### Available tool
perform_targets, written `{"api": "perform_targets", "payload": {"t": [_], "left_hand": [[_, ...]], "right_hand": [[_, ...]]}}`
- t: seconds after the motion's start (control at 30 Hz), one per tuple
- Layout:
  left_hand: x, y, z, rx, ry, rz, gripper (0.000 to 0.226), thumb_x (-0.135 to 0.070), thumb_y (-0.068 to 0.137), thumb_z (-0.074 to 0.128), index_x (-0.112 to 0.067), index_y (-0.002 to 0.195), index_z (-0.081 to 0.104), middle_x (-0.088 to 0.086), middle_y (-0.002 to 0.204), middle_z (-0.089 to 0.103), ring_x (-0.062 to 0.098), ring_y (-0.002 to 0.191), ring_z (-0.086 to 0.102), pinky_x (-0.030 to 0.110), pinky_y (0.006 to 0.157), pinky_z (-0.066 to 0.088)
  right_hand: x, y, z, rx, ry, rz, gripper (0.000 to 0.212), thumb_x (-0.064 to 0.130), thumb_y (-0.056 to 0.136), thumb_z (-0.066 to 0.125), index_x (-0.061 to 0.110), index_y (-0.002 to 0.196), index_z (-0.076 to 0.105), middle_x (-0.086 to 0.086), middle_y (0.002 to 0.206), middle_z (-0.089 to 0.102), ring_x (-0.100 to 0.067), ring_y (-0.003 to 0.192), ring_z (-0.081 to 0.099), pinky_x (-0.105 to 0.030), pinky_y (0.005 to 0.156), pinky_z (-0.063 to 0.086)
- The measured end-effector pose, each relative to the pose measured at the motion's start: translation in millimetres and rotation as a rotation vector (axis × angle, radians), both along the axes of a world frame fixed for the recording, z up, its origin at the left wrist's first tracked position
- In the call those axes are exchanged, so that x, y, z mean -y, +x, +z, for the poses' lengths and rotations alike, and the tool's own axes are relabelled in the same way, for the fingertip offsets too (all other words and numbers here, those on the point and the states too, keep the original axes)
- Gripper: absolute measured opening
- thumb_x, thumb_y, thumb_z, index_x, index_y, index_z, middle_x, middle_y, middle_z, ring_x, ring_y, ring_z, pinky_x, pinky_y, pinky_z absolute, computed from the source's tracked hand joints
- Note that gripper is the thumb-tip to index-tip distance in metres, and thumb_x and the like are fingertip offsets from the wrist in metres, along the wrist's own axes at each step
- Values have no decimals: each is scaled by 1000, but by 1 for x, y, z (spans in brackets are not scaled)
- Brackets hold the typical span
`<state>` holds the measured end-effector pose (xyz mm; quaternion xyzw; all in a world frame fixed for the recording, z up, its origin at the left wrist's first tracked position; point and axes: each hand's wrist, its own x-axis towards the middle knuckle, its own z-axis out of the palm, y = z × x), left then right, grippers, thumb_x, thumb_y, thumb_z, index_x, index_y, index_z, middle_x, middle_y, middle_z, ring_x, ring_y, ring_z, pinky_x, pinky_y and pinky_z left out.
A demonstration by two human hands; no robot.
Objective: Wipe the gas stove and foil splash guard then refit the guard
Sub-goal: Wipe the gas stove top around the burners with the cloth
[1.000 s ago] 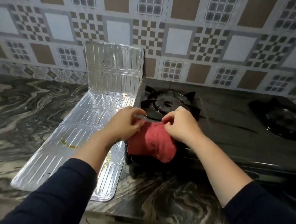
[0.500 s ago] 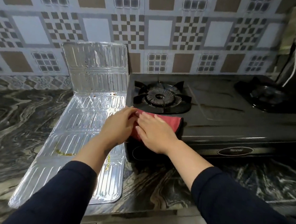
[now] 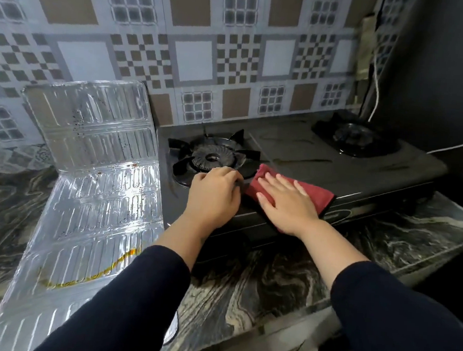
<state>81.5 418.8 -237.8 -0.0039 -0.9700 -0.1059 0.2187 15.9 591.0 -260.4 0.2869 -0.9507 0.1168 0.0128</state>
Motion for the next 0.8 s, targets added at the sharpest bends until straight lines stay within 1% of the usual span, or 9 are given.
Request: {"api": "perform_targets", "payload": {"t": [0.1, 0.2, 0.3, 0.37, 0.43, 0.53, 0.63, 0.7, 0.8], "left_hand": [[-3, -17, 0, 5, -31, -29, 31, -26, 88, 49, -27, 116, 62, -9, 121, 61, 14, 122, 53, 36, 94, 37], [-10, -32, -1, 60, -11, -44, 35, -25, 89, 47, -26, 122, 60, -7, 137, 54, 13, 139, 37, 41, 108, 29], [-24, -46, -2, 142, -21, -78, 37, -27, 93, 43, -25, 128, 55, -5, 147, 45, 11, 144, 27, 42, 114, 23], [-34, -55, 0, 152, -37, -97, 37, -27, 94, 42, -25, 128, 56, -6, 146, 47, 12, 142, 31, 40, 112, 25], [-44, -66, 5, 149, -39, -100, 35, -28, 94, 42, -25, 126, 57, -5, 138, 53, 15, 132, 44, 37, 104, 34], [-60, -84, 19, 257, 0, -102, 35, -29, 93, 43, -25, 125, 57, -2, 131, 58, 22, 118, 56, 36, 92, 46], [-76, -105, 28, 386, 1, -103, 38, -31, 93, 45, -23, 129, 55, 1, 130, 59, 24, 119, 55, 37, 92, 49], [-89, -117, 27, 413, 18, -107, 39, -31, 93, 46, -23, 130, 54, 1, 130, 58, 25, 119, 54, 38, 94, 49], [-116, -134, 23, 439, 17, -142, 39, -32, 93, 46, -29, 131, 54, -1, 132, 56, 23, 119, 53, 39, 96, 48]], "right_hand": [[1, 12, -4, -33, -45, 62, 50, 48, 98, 27, 37, 146, 26, 15, 158, 16, -6, 147, 7, -35, 119, 0], [-7, 2, -6, -43, -34, 62, 51, 51, 97, 24, 37, 147, 25, 16, 158, 15, -4, 147, 7, -34, 119, 1], [-18, -22, -4, -32, 5, -14, 54, 52, 97, 22, 36, 148, 21, 15, 159, 12, -5, 147, 5, -35, 119, 2], [-29, -40, -2, -13, 24, -56, 54, 52, 97, 21, 36, 149, 19, 14, 160, 9, -6, 147, 3, -35, 120, 2], [-42, -59, 0, 26, 43, -89, 55, 53, 97, 20, 37, 150, 16, 14, 160, 6, -6, 147, 1, -36, 120, 1], [-64, -91, 5, 77, 63, -158, 57, 55, 96, 18, 37, 150, 13, 14, 160, 3, -7, 147, -1, -37, 119, -1], [-83, -114, 8, 98, 63, -207, 58, 56, 96, 17, 35, 150, 12, 12, 161, 1, -8, 148, -3, -37, 119, -2], [-92, -118, 5, 84, 51, -186, 58, 55, 97, 17, 35, 150, 13, 13, 161, 2, -7, 147, -3, -37, 119, -1], [-115, -120, -1, 43, 17, -162, 57, 56, 96, 19, 36, 150, 15, 15, 160, 6, -5, 147, 0, -35, 120, 0]]}}
